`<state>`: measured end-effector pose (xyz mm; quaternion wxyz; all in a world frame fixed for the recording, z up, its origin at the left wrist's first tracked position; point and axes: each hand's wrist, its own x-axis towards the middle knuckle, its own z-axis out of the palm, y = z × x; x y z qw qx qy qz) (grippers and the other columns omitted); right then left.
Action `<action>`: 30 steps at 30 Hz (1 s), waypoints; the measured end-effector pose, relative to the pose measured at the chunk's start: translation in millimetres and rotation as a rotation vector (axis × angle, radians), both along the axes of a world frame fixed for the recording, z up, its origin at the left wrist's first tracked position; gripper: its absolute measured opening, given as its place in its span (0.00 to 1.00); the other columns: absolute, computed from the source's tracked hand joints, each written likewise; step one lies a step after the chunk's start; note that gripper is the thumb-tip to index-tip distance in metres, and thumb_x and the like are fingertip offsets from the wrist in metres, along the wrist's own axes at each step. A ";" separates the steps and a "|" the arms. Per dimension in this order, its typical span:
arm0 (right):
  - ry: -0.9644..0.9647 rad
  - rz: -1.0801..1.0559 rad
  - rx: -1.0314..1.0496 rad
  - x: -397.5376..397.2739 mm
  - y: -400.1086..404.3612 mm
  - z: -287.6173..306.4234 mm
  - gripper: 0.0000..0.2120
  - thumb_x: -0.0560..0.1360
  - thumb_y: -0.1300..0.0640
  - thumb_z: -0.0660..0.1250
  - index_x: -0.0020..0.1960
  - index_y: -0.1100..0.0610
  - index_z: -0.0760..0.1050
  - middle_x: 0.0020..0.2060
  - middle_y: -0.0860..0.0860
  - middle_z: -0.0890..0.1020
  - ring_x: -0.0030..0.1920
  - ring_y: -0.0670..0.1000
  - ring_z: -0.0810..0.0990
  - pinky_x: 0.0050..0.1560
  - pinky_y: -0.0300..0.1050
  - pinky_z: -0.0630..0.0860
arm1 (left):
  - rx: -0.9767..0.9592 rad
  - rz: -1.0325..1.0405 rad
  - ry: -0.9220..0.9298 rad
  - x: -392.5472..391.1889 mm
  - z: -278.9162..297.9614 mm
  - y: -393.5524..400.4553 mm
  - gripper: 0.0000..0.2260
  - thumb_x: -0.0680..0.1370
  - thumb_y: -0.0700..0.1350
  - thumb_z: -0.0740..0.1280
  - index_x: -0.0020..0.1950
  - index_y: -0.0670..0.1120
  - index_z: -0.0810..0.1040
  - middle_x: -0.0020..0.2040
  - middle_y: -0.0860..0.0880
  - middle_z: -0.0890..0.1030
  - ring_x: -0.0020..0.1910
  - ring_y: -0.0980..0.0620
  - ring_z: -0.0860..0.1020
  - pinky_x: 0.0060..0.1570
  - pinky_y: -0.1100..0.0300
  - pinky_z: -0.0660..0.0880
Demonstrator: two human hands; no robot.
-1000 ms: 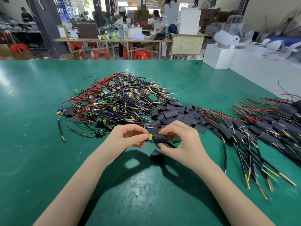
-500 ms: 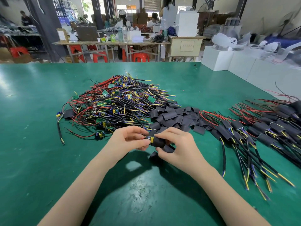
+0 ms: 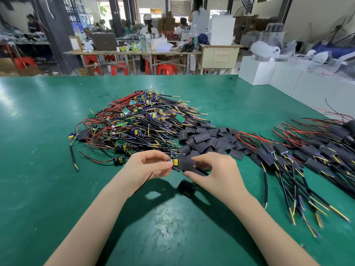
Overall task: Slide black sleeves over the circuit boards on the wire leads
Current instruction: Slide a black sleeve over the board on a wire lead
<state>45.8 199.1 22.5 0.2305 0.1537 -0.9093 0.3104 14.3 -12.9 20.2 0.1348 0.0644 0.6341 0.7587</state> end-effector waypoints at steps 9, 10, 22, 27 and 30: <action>-0.106 -0.014 0.158 -4.1 2.0 -5.6 0.17 0.68 0.42 0.67 0.41 0.57 0.79 0.31 0.54 0.79 0.33 0.54 0.73 0.38 0.49 0.74 | -0.068 0.013 0.054 2.7 -0.8 3.5 0.07 0.62 0.40 0.76 0.38 0.43 0.83 0.38 0.41 0.83 0.35 0.47 0.81 0.40 0.61 0.80; -0.109 -0.007 0.142 -4.3 2.0 -6.2 0.18 0.68 0.42 0.68 0.40 0.58 0.79 0.29 0.54 0.78 0.32 0.54 0.71 0.38 0.49 0.74 | -0.069 0.017 0.054 2.3 -1.2 3.3 0.07 0.62 0.40 0.76 0.38 0.43 0.83 0.38 0.41 0.83 0.35 0.48 0.82 0.39 0.61 0.80; -0.146 0.053 -0.185 -5.1 -3.5 -9.8 0.18 0.61 0.56 0.80 0.51 0.50 0.84 0.36 0.42 0.82 0.33 0.39 0.77 0.37 0.27 0.70 | -0.080 -0.066 0.043 0.8 -5.5 2.6 0.09 0.61 0.43 0.78 0.39 0.44 0.84 0.38 0.40 0.83 0.35 0.48 0.81 0.40 0.61 0.79; -0.171 0.041 -0.231 -5.1 -3.1 -8.3 0.14 0.60 0.56 0.81 0.46 0.51 0.85 0.30 0.43 0.82 0.31 0.40 0.79 0.34 0.31 0.72 | -0.227 -0.079 0.194 1.4 -6.6 0.6 0.07 0.69 0.37 0.77 0.43 0.46 0.83 0.41 0.44 0.84 0.38 0.48 0.81 0.45 0.60 0.79; -0.188 0.048 -0.283 -5.3 -2.9 -8.9 0.13 0.61 0.56 0.81 0.44 0.52 0.85 0.30 0.42 0.82 0.31 0.39 0.80 0.35 0.29 0.73 | -0.271 -0.029 0.243 1.7 -7.7 4.7 0.06 0.71 0.34 0.75 0.43 0.43 0.81 0.40 0.44 0.85 0.37 0.49 0.82 0.42 0.63 0.79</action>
